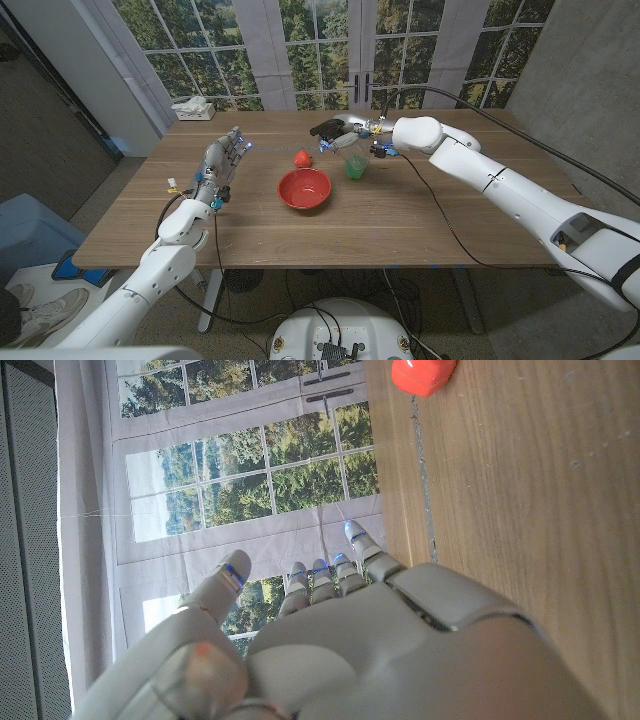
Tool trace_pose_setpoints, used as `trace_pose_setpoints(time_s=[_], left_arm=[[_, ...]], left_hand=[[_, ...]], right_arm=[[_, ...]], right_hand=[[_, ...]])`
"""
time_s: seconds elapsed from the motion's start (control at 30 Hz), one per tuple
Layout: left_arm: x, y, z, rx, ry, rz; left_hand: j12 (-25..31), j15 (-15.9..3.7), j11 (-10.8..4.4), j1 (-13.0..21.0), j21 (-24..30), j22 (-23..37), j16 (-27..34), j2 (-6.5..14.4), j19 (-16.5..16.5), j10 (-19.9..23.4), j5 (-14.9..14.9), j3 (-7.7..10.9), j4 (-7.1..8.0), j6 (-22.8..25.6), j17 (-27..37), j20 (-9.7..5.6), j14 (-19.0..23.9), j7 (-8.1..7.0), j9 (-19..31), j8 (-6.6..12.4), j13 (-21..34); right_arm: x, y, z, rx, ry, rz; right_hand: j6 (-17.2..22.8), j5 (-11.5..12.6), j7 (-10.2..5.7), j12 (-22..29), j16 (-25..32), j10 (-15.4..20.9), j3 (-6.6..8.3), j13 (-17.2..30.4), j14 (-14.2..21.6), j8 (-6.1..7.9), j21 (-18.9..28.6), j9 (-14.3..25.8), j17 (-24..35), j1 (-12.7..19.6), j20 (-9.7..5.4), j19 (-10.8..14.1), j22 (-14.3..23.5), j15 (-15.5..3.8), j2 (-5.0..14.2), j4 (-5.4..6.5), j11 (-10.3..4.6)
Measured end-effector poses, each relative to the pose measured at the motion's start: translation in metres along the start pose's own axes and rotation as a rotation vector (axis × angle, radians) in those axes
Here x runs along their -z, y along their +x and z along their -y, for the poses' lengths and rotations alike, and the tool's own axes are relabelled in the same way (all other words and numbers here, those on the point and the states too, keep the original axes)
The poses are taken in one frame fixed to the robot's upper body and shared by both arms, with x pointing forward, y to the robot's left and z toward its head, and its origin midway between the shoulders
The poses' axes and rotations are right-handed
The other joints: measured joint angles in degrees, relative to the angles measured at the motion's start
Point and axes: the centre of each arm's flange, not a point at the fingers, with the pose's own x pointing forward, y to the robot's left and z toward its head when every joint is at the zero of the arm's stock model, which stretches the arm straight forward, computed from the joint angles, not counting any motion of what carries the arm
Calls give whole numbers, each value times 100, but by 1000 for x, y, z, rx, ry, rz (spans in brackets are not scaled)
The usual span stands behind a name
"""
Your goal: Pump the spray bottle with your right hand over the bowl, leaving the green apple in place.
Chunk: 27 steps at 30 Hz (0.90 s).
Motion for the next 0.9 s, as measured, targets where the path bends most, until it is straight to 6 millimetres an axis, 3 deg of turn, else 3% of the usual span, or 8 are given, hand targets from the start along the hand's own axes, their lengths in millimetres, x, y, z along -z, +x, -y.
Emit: trace_pose_setpoints(time_s=[0.2,0.27,0.67,0.9], left_arm=[[1,0,0,-4,1,-4],[0,2,1,-4,3,-4],[-2,4,6,2,10,-3],[-5,5,9,6,14,0]], left_hand=[[0,0,0,0,-44,0,0,0,0,0,0,-24,-24,0,0,0,0,0,0,0,0],[0,0,0,0,-44,0,0,0,0,0,0,-24,-24,0,0,0,0,0,0,0,0],[0,0,0,-1,-44,-1,0,0,0,0,0,-24,-23,0,-1,0,0,0,-1,0,0],[0,0,0,15,-57,-1,0,-15,0,0,-23,-24,-23,0,-1,0,0,0,-1,0,0]], right_arm=[[11,-5,5,18,29,-16],[13,-8,8,33,86,8],[29,-21,17,91,229,43],[37,-29,20,119,300,63]], right_hand=[[-21,6,-21,0,-1,0,-35,24,0,24,0,0,0,22,0,0,0,0,22,-12,0],[-51,7,-51,0,-1,0,-35,28,0,109,0,0,0,22,20,-20,0,0,21,-12,0],[-82,61,-82,0,-1,1,-83,27,-31,138,0,-2,-1,22,-1,-41,1,10,21,-12,0],[-126,61,-126,0,24,1,-83,27,-31,221,0,-6,-1,21,-21,-61,1,10,21,-12,0]])
